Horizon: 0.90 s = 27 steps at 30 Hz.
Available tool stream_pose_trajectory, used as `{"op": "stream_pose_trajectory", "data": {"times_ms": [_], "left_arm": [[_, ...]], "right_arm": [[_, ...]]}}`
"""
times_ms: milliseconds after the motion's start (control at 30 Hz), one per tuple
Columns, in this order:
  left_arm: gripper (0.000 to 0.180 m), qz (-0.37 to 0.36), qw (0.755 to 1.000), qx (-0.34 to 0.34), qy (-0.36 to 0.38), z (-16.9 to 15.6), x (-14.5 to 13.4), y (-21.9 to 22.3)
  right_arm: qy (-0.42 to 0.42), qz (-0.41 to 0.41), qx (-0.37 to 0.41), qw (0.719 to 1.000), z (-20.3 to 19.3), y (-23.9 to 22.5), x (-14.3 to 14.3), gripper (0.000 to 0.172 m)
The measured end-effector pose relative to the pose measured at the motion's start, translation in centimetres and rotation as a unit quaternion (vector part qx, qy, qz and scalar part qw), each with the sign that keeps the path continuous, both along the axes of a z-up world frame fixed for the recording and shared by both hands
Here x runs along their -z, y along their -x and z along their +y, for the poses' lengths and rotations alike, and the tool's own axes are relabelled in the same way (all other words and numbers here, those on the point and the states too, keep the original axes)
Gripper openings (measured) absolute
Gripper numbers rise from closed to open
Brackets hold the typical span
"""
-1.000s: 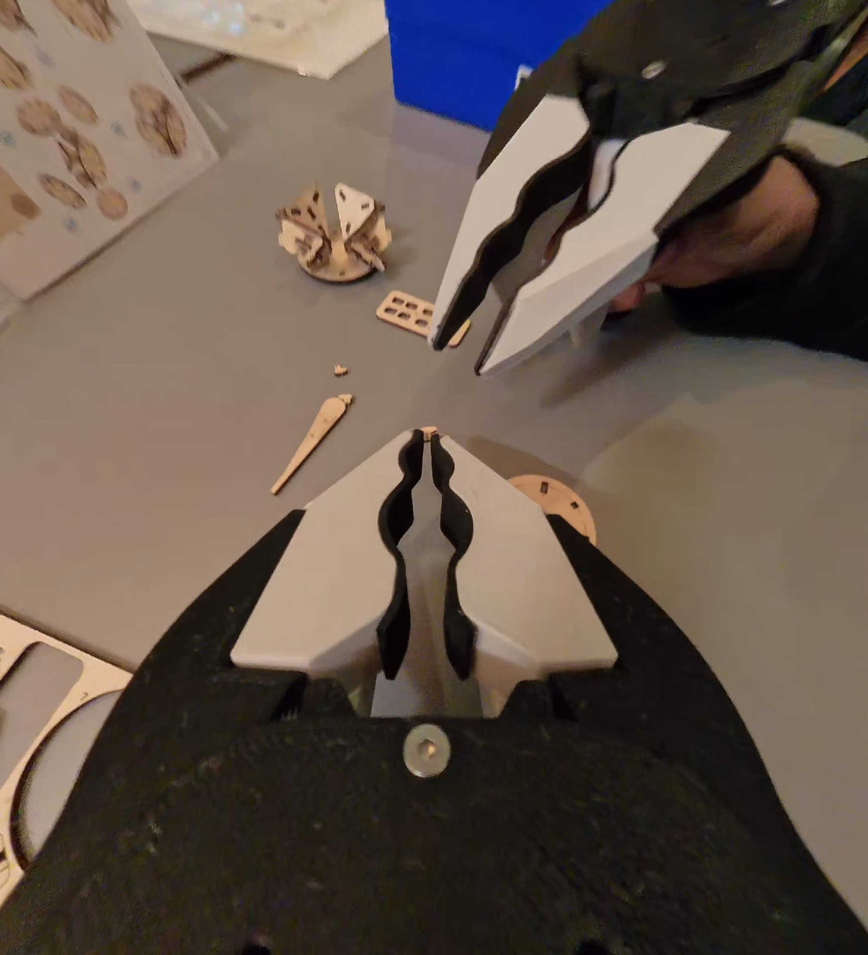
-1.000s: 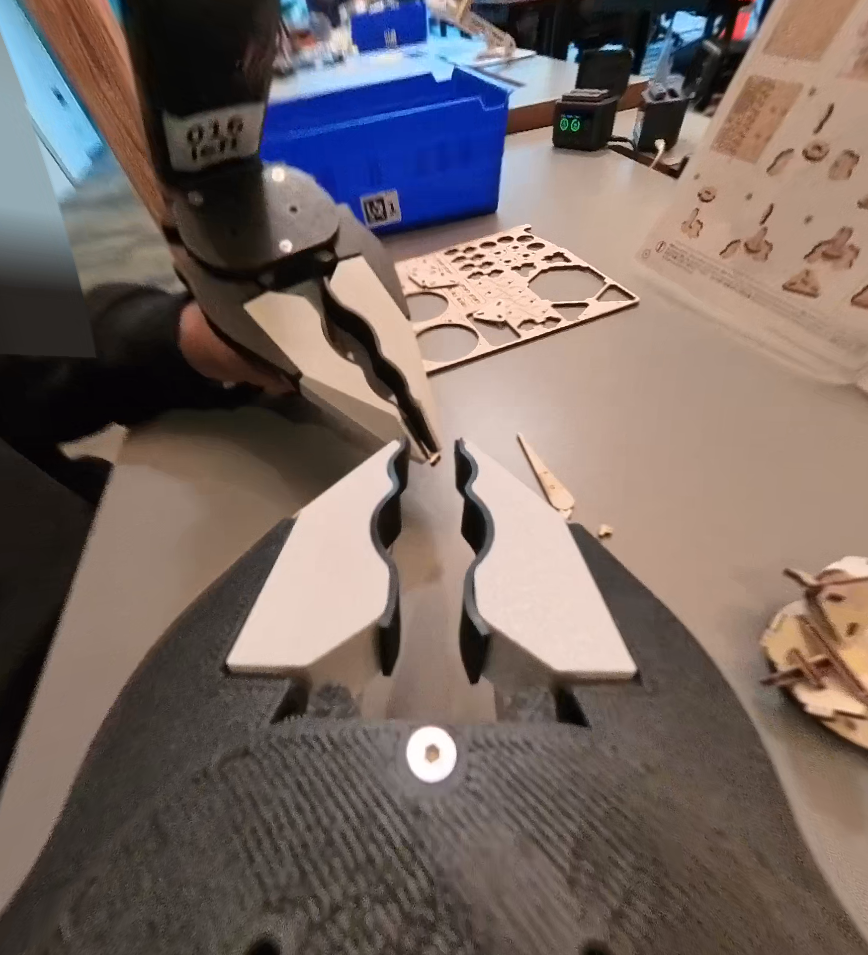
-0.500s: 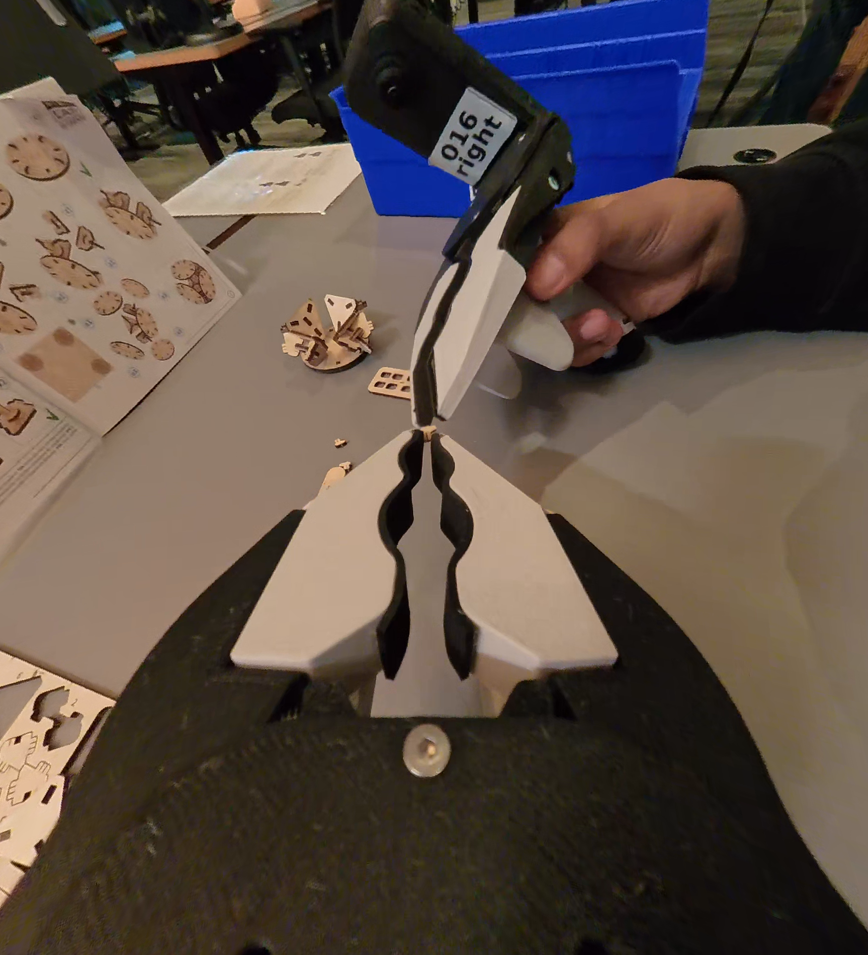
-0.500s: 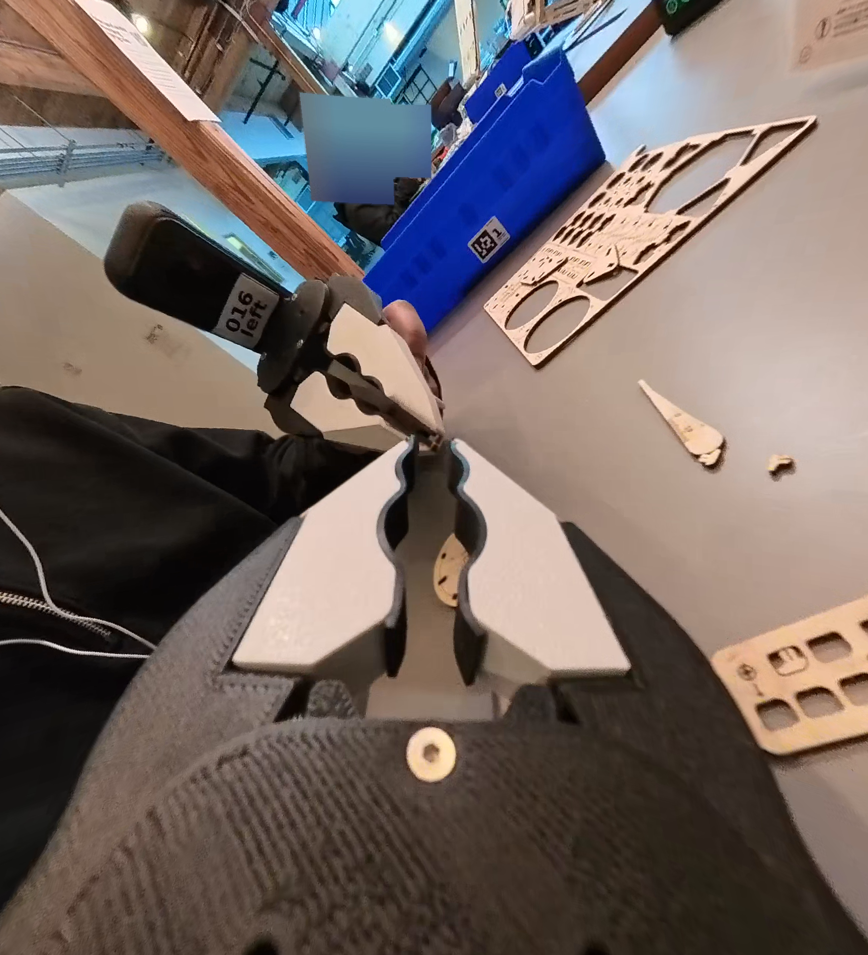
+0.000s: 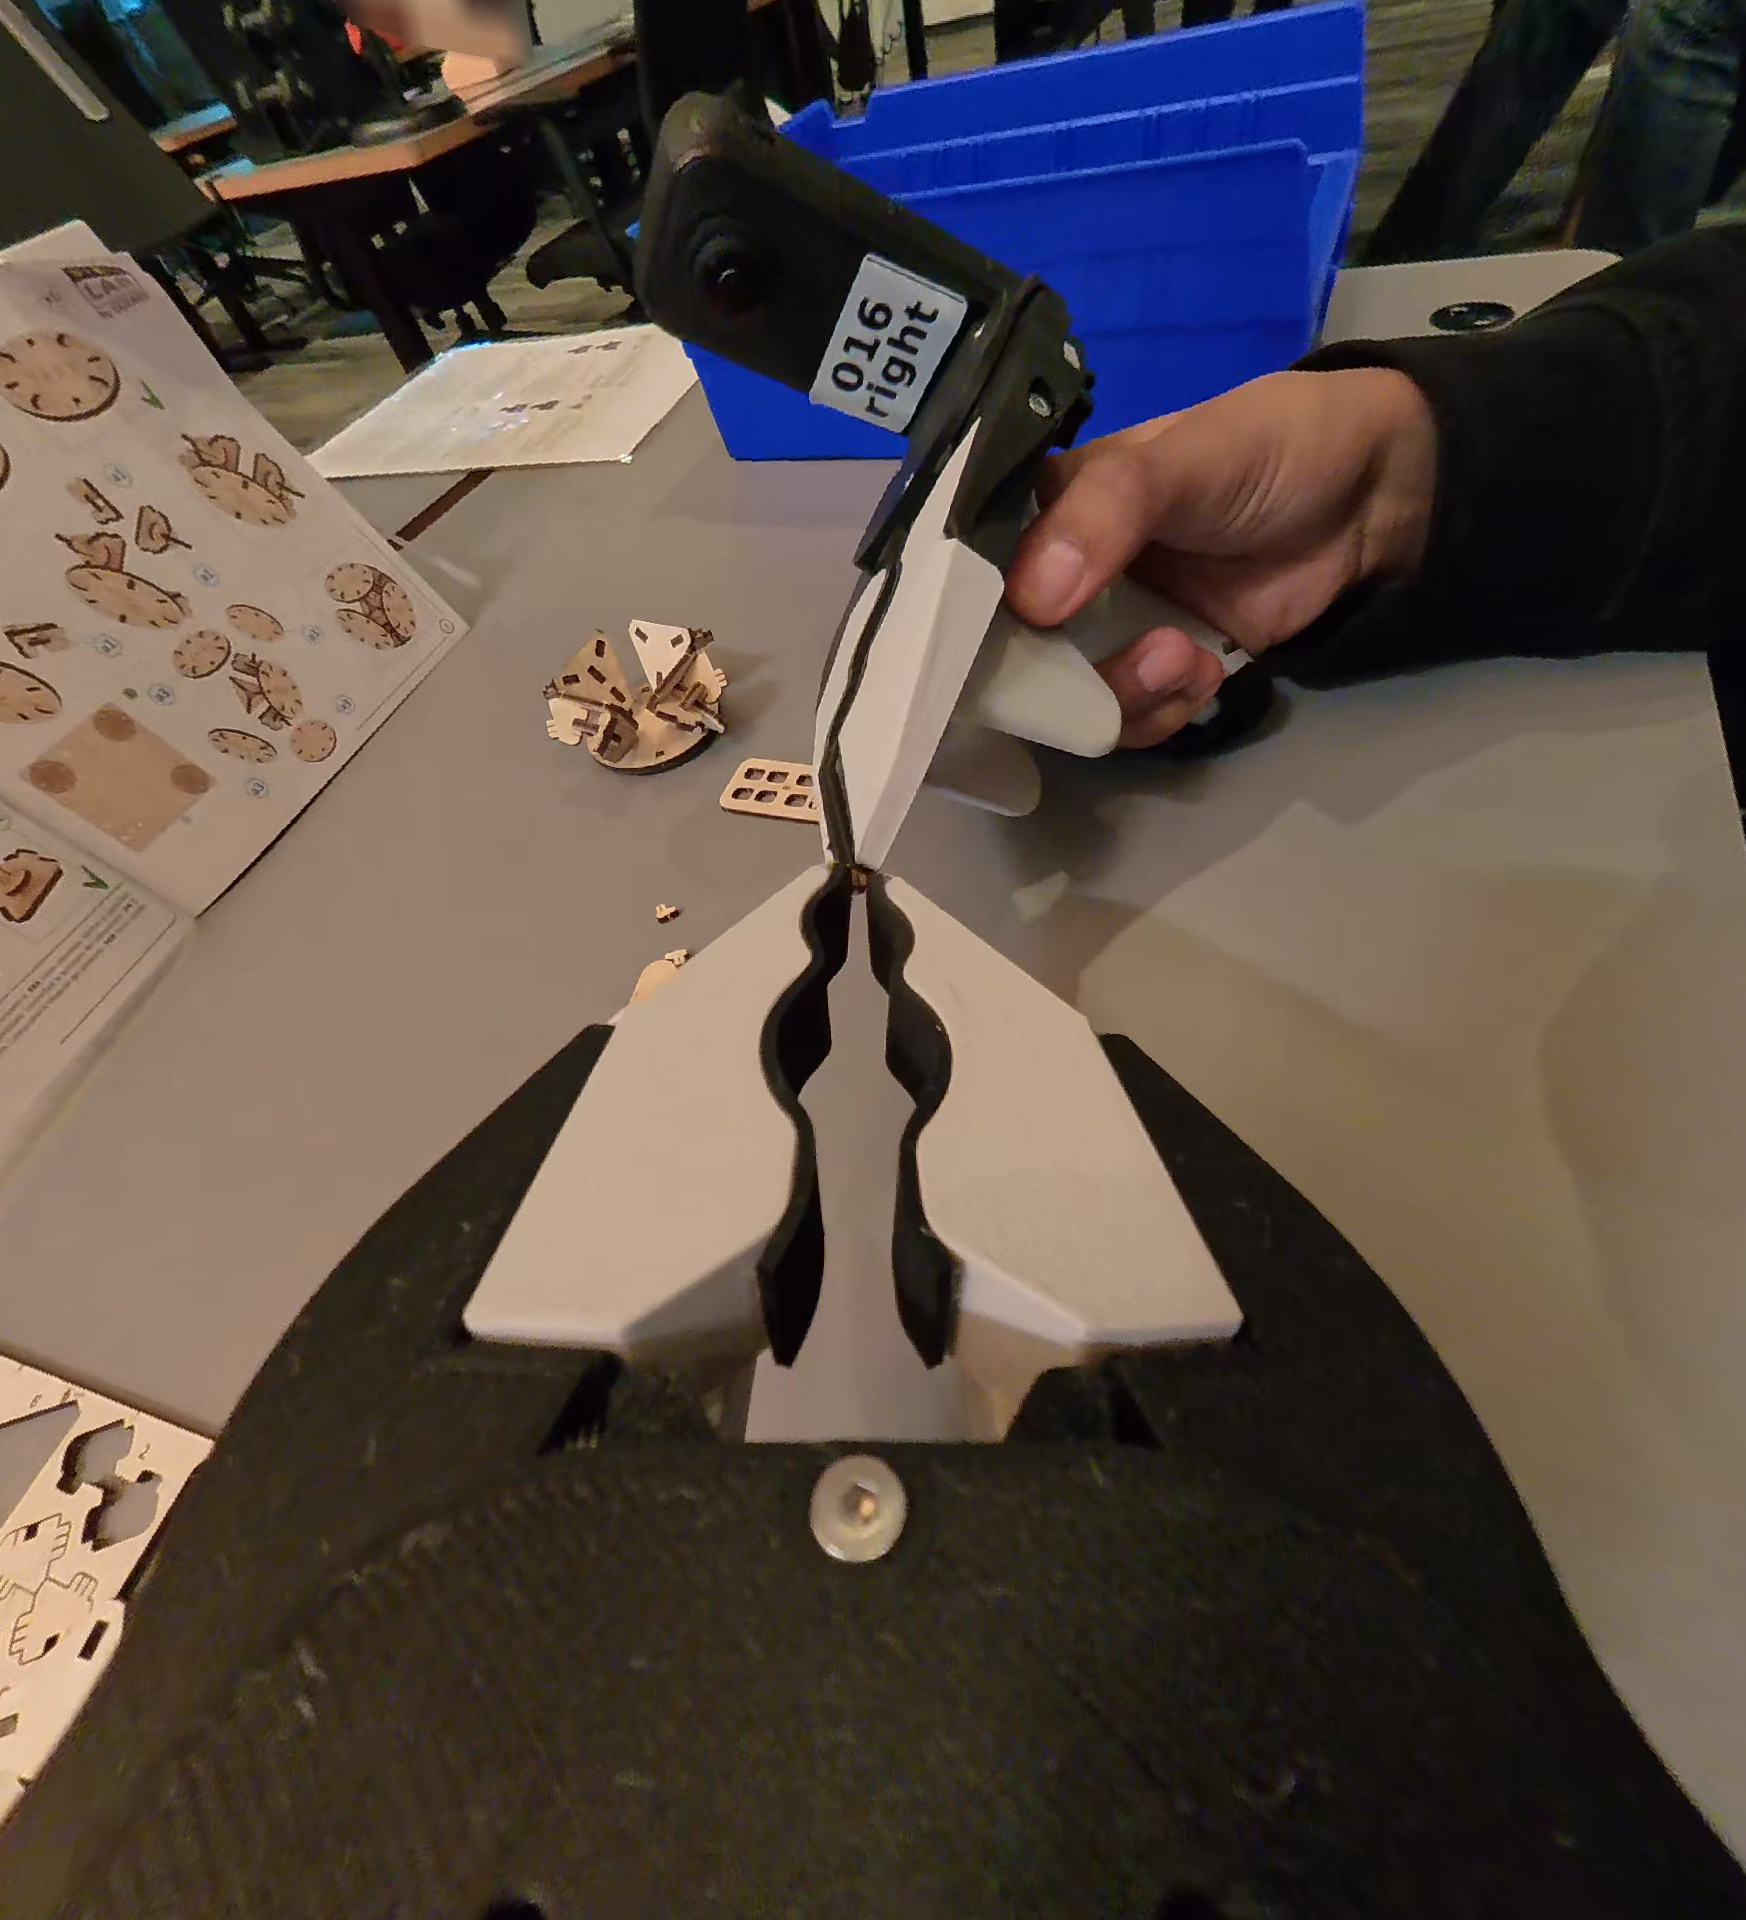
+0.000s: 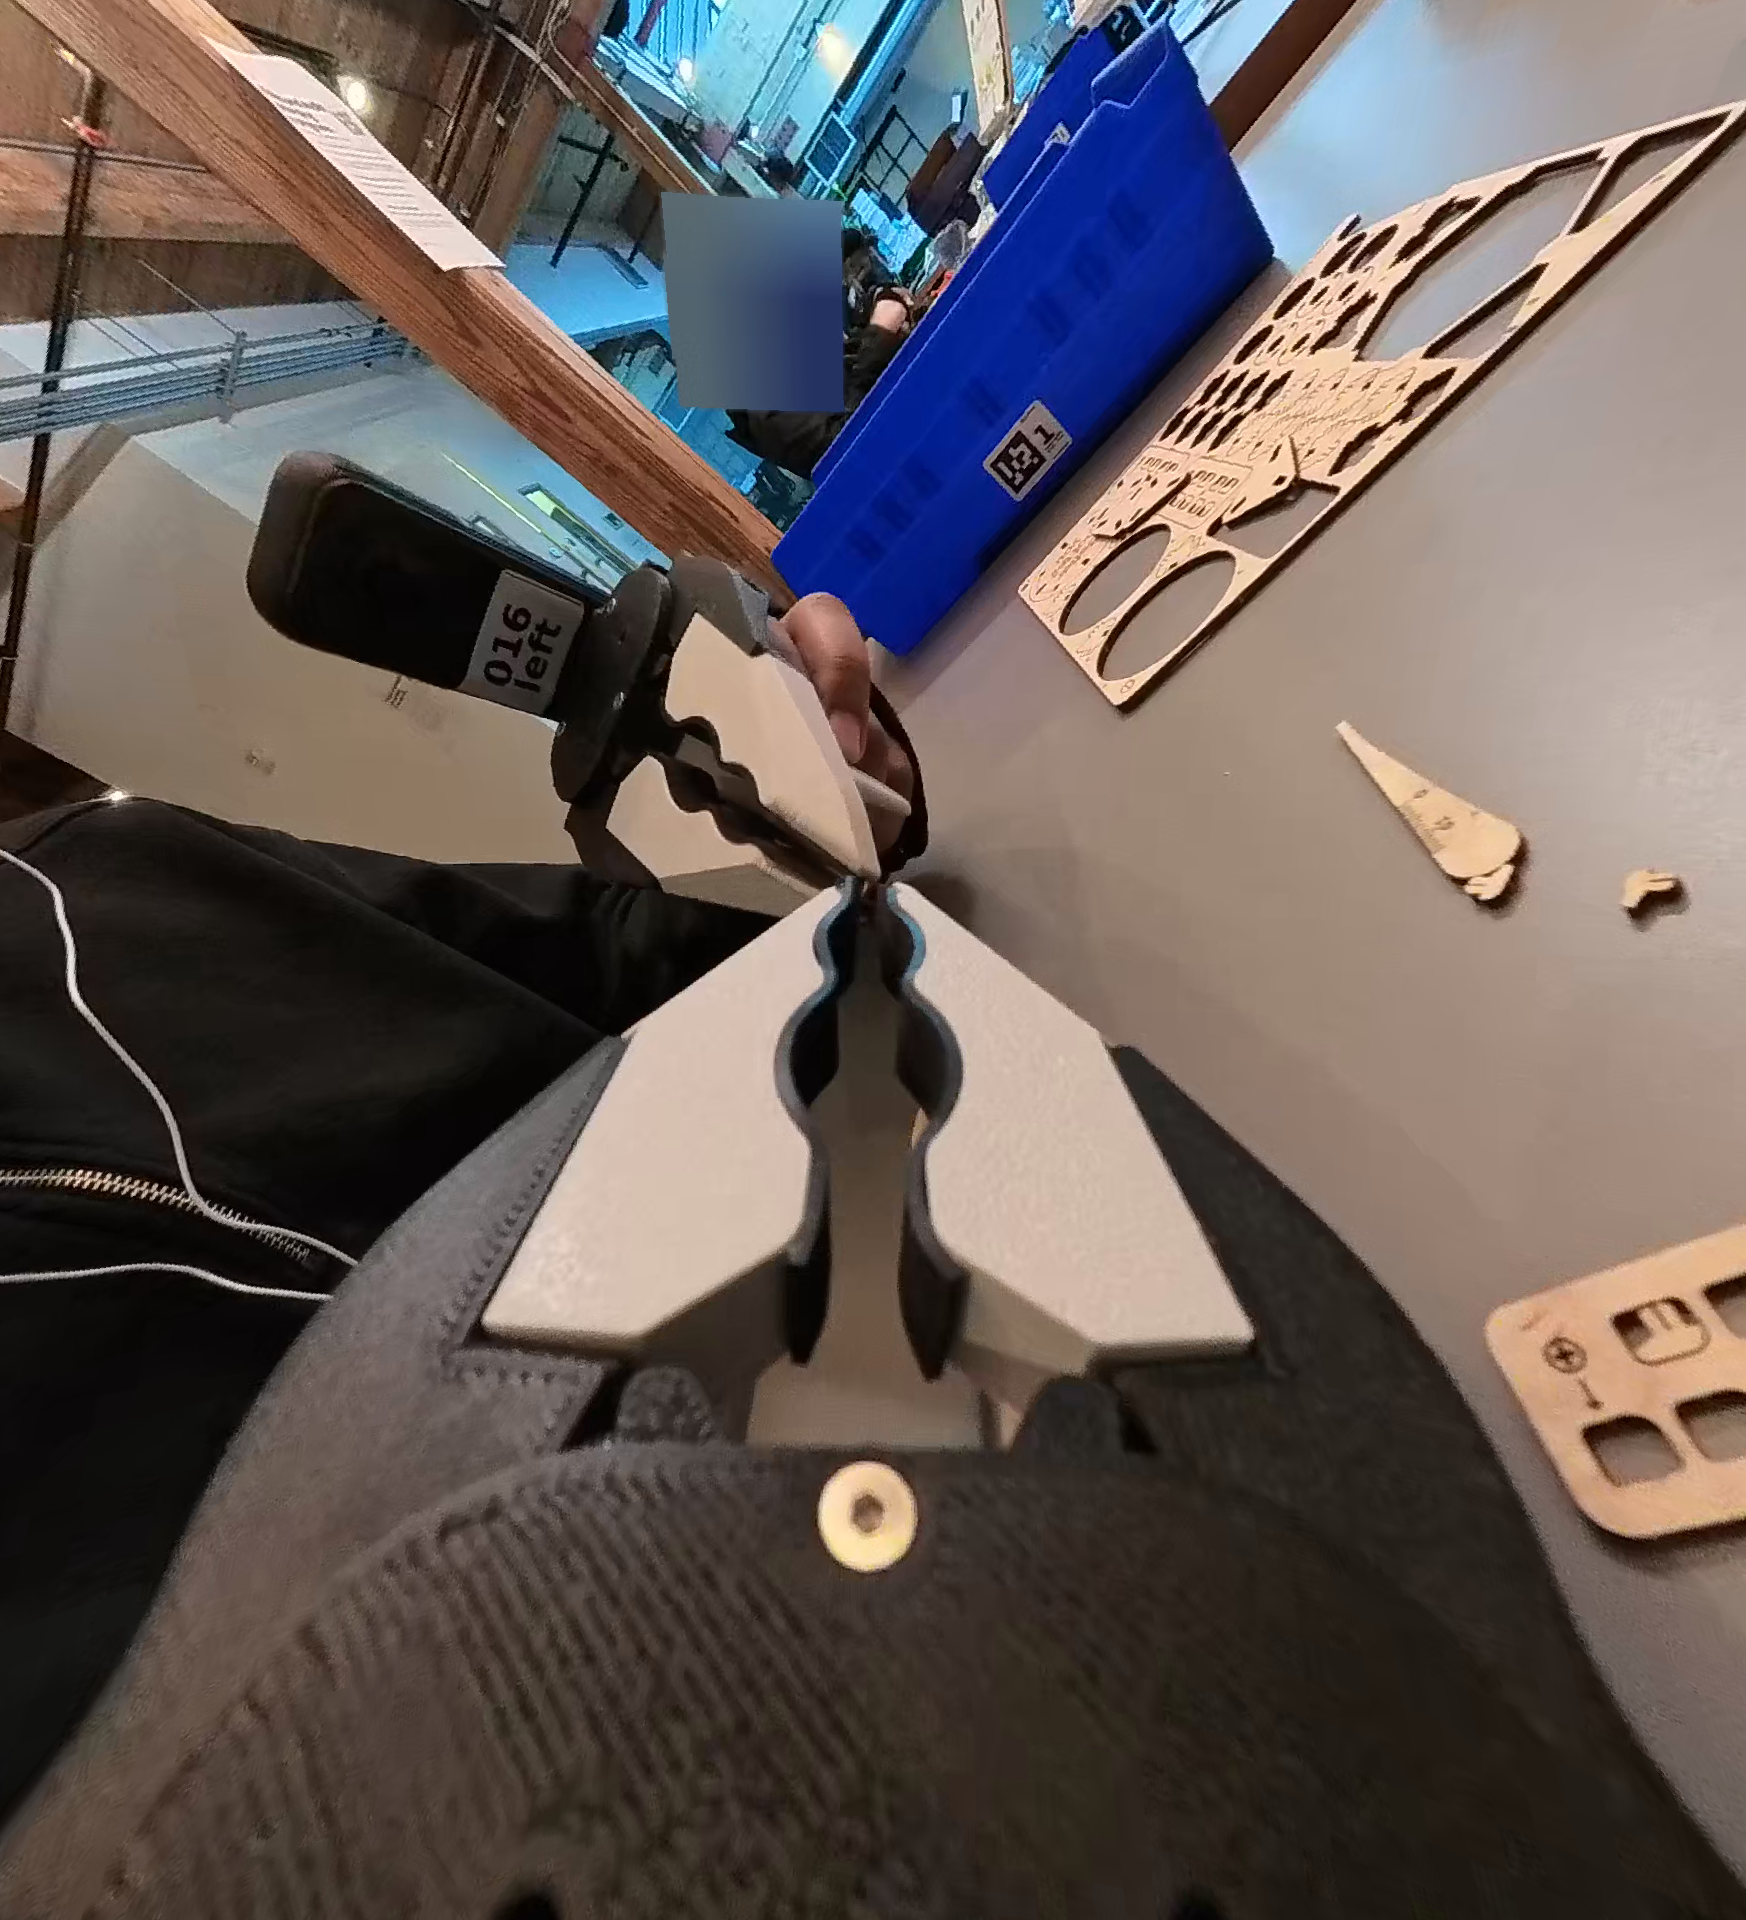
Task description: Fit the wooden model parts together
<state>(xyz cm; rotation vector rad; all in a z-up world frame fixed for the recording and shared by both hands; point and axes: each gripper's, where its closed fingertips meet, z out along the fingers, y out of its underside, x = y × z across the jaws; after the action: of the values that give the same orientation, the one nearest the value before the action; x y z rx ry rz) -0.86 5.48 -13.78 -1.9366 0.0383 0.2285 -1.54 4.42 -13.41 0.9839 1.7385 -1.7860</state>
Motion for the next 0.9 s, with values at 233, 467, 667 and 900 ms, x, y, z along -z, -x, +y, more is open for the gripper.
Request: {"op": "stream_pose_trajectory", "data": {"times_ms": [233,467,667,900], "left_arm": [[0.0,-0.002,1.0,0.009,-0.006,0.1,-0.1,-0.3],[0.004,-0.062,0.998,0.001,-0.023,0.0,-0.3,0.2],[0.019,-0.154,0.982,0.03,-0.105,-0.5,-2.8,0.0],[0.019,-0.238,0.942,0.142,-0.189,-1.1,-6.1,-3.1]], "right_arm": [[0.01,-0.006,-0.013,1.0,0.0,-0.3,-0.2,0.0],[0.025,0.023,0.002,0.999,0.3,0.1,-1.2,0.0],[0.096,0.141,-0.001,0.985,0.6,-1.2,-5.6,0.0],[0.023,0.344,0.022,0.938,0.4,-3.3,-7.5,0.0]]}}
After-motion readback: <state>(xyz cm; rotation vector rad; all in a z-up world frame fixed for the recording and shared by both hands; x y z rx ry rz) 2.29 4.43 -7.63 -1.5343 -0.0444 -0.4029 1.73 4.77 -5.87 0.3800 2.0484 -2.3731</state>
